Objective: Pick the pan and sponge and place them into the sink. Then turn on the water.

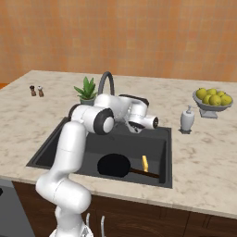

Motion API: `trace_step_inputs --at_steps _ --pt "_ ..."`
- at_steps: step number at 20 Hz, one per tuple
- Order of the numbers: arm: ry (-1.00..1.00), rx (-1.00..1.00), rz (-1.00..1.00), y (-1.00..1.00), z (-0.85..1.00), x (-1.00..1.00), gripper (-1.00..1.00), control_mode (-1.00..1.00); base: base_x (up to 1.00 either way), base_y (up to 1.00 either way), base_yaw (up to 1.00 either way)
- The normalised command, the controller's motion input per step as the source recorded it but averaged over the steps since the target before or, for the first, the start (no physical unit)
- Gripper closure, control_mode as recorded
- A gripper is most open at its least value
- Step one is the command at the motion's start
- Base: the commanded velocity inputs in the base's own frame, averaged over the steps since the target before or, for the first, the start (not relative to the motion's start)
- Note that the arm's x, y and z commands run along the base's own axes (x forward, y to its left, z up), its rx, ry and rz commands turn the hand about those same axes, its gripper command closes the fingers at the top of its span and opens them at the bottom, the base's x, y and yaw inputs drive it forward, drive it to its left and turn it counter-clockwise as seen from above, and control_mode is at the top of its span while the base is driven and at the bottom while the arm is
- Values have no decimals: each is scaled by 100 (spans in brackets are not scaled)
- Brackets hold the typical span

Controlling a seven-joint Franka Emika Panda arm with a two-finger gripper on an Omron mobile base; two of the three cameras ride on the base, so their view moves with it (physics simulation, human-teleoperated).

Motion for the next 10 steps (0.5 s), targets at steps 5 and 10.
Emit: trace_step_inputs --at_steps 5,10 --pt "41 33 -21 -36 -9 8 100 -100 0 0 0" --pt "56 34 -22 -28 -9 18 100 -100 0 0 0"
